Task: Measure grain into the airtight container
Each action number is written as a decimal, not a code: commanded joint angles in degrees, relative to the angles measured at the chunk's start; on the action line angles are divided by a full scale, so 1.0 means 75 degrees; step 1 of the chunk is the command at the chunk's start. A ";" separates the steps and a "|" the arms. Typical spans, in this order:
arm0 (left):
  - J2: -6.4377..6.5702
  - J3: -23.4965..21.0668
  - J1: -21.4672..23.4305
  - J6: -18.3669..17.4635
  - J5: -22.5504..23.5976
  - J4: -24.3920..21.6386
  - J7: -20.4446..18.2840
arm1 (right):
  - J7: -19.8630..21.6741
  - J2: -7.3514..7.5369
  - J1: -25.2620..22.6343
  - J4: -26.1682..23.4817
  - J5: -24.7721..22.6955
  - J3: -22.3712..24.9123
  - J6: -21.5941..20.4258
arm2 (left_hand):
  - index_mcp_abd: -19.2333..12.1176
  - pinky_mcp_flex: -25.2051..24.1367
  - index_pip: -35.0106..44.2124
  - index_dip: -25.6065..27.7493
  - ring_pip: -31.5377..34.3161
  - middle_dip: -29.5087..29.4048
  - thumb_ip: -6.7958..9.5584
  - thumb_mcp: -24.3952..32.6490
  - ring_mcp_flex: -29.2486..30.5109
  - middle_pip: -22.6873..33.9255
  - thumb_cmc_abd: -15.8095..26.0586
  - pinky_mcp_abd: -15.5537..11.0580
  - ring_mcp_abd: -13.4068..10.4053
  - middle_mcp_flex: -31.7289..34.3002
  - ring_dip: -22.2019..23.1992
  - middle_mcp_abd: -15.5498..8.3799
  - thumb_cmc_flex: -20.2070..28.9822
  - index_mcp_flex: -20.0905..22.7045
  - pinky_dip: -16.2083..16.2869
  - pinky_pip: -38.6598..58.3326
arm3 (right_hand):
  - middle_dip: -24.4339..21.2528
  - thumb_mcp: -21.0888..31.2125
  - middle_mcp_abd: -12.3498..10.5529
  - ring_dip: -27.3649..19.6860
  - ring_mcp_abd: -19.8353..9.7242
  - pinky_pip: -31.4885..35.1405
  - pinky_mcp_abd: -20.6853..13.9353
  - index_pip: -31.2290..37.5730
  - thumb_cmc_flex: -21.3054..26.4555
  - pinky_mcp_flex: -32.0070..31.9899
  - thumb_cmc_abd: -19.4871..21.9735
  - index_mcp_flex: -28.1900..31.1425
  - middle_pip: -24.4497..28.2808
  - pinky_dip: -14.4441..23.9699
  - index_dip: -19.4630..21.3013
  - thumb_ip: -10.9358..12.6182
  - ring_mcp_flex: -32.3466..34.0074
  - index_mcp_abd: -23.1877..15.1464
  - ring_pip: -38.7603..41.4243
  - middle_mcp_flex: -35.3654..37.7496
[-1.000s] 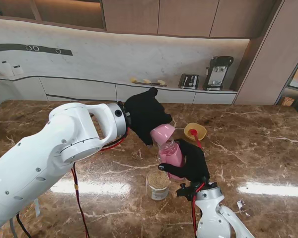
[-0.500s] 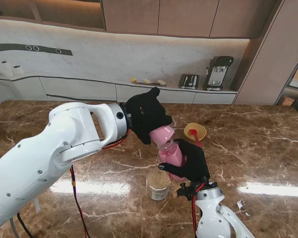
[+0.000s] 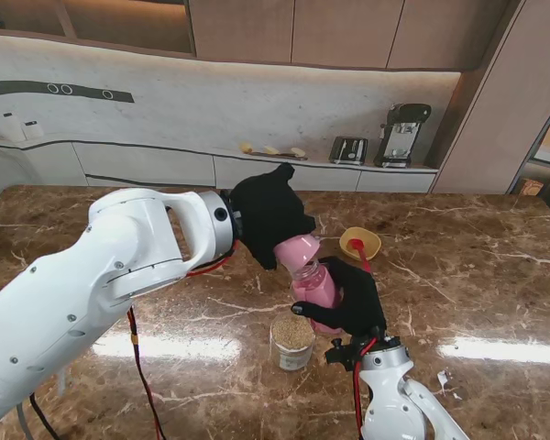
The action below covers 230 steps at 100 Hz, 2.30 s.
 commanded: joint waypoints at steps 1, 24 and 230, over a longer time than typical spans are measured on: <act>0.0026 0.0063 0.0012 0.0026 0.0018 0.0029 -0.0019 | 0.0065 -0.0046 -0.0006 -0.0071 0.0036 -0.0020 -0.0025 | -0.1681 -0.0183 0.0422 0.0059 -0.0217 0.0222 -0.0274 0.2587 -0.0174 0.0160 0.1788 0.0051 -0.0109 0.0315 -0.0135 -0.0966 0.2701 0.0375 0.0060 -0.0143 | 0.0142 0.2291 -0.1080 0.0243 -0.0595 0.0146 -0.0238 0.1061 0.1987 0.0036 0.1581 0.0852 0.0424 0.0067 0.0187 0.0207 0.0270 -0.2925 0.0160 0.0453; 0.0020 0.0055 -0.0011 -0.0019 -0.0041 0.0057 0.0091 | 0.0055 -0.0050 -0.0009 -0.0067 0.0042 -0.0005 -0.0036 | -0.1587 -0.0102 0.0257 -0.0328 -0.0245 -0.0596 0.0358 0.1828 -0.0082 0.0234 0.1944 -0.0002 -0.0146 0.0335 -0.0259 -0.0956 0.1295 0.0447 0.0104 -0.0116 | 0.0144 0.2294 -0.1071 0.0244 -0.0592 0.0147 -0.0232 0.1061 0.1976 0.0035 0.1585 0.0854 0.0427 0.0069 0.0186 0.0207 0.0266 -0.2923 0.0159 0.0457; -0.0118 -0.0531 0.1253 0.2106 -0.0983 0.0115 0.0844 | -0.0182 -0.0156 0.0011 -0.0021 0.0250 0.0024 -0.0257 | -0.1427 -0.0456 -0.0058 -0.0887 -0.1261 -0.2240 0.0299 0.1129 -0.0154 -0.0797 0.2245 0.0161 -0.0213 0.0438 -0.1215 -0.0591 0.1958 0.0619 -0.0199 -0.0509 | 0.0146 0.2289 -0.1099 0.0256 -0.0617 0.0174 -0.0254 0.1064 0.1948 0.0051 0.1655 0.0844 0.0466 0.0087 0.0209 0.0195 0.0288 -0.2948 0.0202 0.0467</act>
